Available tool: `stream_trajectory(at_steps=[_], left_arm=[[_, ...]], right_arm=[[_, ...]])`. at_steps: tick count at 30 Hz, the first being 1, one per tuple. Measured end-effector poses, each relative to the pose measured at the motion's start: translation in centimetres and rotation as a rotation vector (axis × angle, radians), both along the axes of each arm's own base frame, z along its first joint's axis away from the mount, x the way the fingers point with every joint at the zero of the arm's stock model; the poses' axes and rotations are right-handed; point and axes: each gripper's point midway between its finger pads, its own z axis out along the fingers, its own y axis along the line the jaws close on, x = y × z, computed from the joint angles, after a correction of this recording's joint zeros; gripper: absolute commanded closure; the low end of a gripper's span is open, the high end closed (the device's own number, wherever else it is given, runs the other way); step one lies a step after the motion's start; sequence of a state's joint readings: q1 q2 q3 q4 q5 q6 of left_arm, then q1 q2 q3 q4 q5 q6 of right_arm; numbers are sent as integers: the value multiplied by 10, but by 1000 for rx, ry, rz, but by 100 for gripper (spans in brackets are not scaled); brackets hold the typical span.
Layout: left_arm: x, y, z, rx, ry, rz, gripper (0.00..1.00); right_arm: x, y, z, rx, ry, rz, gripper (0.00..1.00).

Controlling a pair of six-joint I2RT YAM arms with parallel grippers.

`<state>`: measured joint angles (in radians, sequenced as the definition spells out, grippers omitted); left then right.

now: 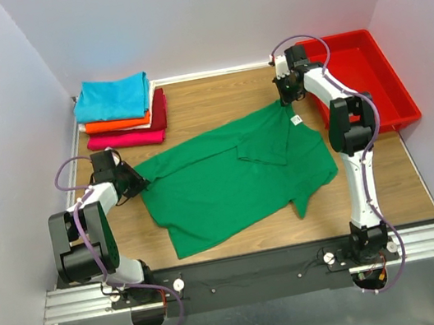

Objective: Fold and stack the t-shirts
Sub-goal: Fold the tshirt

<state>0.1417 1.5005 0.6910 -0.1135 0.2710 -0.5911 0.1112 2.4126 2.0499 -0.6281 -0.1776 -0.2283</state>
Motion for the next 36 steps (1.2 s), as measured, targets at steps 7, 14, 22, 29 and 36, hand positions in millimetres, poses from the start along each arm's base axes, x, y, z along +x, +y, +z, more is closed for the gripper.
stream_trajectory(at_steps=[7,14,22,29,36], left_arm=[[-2,-3,-1,-12,-1,-16,94],[-1,-6,0,-20,-13,-34,99],[6,4,14,44,-31,-46,100],[14,18,29,137,-61,-50,100],[5,25,22,192,-16,-66,100]], right_arm=[[0,0,0,0,0,0,99],[0,0,0,0,-1,0,99],[1,-1,0,0,-3,-2,99],[1,-1,0,0,-3,-3,99],[1,-1,0,0,-3,-3,99]])
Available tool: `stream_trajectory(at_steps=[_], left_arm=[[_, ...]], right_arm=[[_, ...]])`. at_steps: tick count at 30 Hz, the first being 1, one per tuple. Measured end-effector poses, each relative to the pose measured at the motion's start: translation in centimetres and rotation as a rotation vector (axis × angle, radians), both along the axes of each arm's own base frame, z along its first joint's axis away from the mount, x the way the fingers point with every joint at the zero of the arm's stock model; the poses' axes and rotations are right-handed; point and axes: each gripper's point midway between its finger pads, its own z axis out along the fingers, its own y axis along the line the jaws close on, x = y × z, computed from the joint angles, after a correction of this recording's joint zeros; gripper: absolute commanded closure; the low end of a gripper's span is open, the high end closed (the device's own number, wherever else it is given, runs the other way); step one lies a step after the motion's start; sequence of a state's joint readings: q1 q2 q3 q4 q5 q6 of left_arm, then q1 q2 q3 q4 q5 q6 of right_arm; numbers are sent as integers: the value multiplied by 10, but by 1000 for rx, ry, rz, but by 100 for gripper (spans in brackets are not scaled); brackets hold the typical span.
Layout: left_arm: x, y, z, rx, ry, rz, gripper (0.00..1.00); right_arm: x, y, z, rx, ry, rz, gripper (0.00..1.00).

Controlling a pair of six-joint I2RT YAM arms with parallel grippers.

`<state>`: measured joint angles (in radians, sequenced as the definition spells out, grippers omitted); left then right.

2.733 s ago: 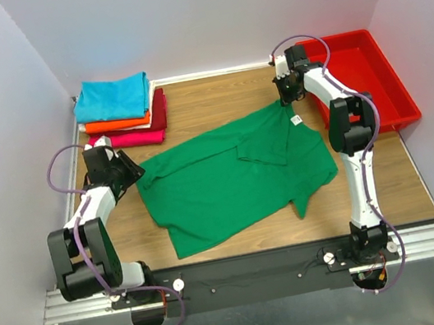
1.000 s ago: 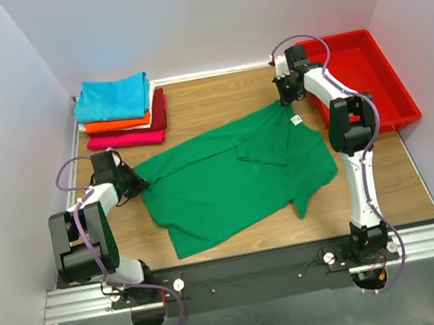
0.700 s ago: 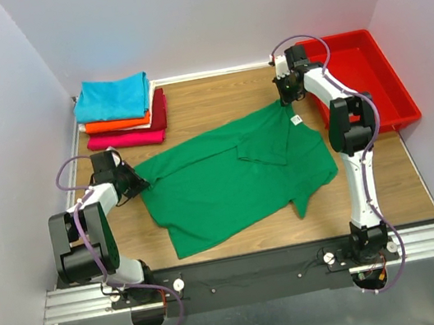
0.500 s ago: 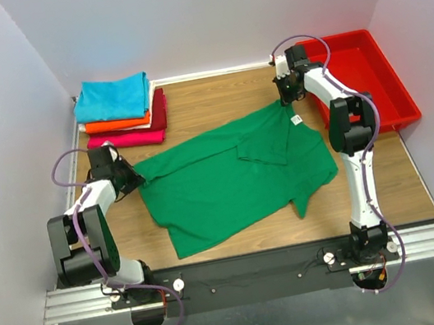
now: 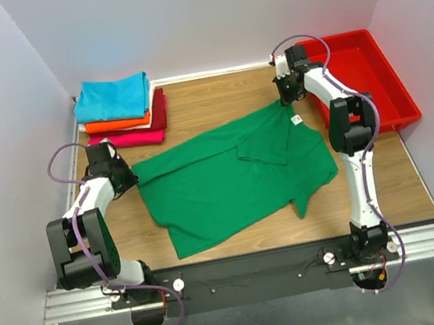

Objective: Fold and stack the t-shirts
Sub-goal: Fold the tshirt

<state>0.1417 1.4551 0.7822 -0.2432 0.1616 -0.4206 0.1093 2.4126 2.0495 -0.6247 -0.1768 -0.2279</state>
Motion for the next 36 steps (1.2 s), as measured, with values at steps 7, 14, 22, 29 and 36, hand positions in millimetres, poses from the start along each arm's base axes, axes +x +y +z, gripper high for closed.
stream_trajectory(at_steps=[7,14,22,29,36], left_arm=[[-3,5,3,35,9,-8,100],[-5,8,3,56,12,-2,100],[-2,12,17,82,-31,8,100],[-3,6,16,61,-31,-11,95],[-8,-1,18,30,-24,-34,65]], right_arm=[[0,0,0,0,0,0,99],[0,0,0,0,-1,0,99],[1,0,0,0,-2,0,99],[1,0,0,0,-2,0,99],[1,0,0,0,-3,0,99]])
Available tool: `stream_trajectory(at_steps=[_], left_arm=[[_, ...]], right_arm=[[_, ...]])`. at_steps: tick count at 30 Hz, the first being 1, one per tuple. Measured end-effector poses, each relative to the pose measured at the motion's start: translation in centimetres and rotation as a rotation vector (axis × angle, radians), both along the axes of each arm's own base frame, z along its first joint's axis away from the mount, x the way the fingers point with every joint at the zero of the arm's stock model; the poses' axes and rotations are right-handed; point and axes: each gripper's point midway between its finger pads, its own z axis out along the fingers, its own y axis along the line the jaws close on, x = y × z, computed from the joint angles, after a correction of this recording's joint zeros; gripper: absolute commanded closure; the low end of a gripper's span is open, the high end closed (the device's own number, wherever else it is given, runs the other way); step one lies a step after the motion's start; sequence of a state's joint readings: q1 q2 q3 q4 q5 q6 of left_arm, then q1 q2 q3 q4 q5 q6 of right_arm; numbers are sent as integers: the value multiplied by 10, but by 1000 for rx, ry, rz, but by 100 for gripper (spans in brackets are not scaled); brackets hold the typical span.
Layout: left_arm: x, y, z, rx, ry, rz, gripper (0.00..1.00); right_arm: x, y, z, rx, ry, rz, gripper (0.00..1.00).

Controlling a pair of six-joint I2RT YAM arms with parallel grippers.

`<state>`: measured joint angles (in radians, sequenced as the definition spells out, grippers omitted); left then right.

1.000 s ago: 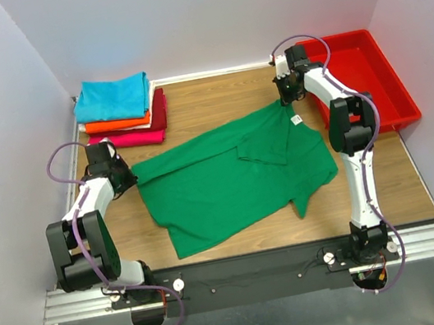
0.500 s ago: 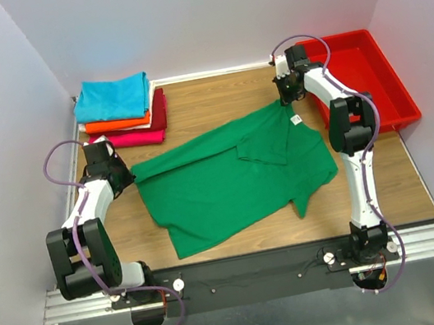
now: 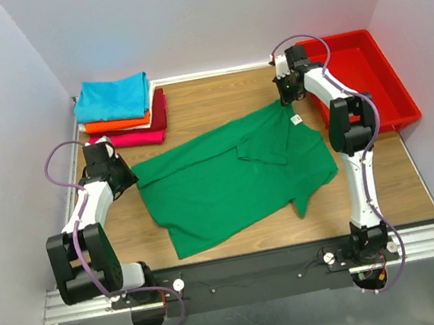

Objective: Fold and stack the t-shirts
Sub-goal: Fold the tshirt

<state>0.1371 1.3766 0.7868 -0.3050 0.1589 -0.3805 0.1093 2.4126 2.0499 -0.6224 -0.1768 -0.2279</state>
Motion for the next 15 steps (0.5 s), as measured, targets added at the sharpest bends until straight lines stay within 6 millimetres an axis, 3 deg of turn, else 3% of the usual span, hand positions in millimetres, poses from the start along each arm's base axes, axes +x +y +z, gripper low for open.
stream_trajectory(at_steps=[1,2,10,13,15], left_arm=[[0,0,3,1,-7,1,55],[-1,0,6,4,-12,3,52],[16,5,40,24,-128,9,58],[27,7,33,19,-116,14,61],[34,8,16,13,-76,15,61]], right_arm=[[0,0,0,0,0,0,99],[0,0,0,0,0,0,99],[0,0,0,0,0,0,99],[0,0,0,0,0,0,99],[0,0,0,1,0,0,99]])
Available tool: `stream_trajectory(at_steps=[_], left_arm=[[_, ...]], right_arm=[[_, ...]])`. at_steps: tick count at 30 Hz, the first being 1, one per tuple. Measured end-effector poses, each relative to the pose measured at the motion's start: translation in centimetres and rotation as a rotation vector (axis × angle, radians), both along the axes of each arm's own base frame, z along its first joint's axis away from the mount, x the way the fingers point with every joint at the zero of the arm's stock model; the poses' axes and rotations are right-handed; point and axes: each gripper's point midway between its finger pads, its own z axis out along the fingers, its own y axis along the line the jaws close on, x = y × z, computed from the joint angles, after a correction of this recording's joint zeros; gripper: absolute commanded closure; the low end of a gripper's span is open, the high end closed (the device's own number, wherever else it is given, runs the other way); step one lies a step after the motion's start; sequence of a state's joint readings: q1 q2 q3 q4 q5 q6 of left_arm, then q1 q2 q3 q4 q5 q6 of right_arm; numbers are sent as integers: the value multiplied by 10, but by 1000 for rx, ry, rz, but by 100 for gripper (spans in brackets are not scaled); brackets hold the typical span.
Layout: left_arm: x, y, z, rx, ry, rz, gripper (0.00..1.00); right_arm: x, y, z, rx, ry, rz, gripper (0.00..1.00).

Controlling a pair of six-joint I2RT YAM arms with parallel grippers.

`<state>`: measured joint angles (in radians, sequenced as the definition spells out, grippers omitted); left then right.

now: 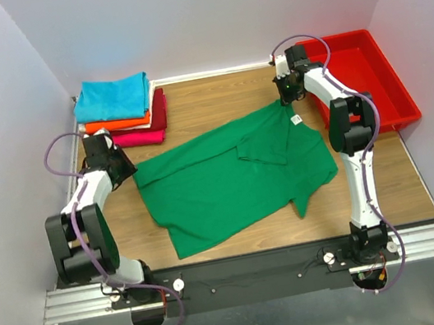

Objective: Fold and stack the t-shirts
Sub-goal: Fold the tshirt

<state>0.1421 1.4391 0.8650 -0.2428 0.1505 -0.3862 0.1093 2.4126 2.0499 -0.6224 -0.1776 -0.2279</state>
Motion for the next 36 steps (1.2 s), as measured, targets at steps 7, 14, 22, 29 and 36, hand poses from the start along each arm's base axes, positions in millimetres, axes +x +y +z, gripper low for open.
stream_trajectory(at_steps=[7,14,22,29,36], left_arm=[[4,1,-46,-16,122,1,61],[18,4,-51,-14,128,2,75],[38,8,-61,-10,141,7,89],[57,18,-58,7,133,28,90],[80,30,-58,11,121,47,89]], right_arm=[[0,0,0,0,-1,0,99],[0,0,0,1,-1,0,99],[1,0,-1,1,-1,-1,99],[15,2,1,6,-29,-4,99],[36,5,2,18,-69,-15,100]])
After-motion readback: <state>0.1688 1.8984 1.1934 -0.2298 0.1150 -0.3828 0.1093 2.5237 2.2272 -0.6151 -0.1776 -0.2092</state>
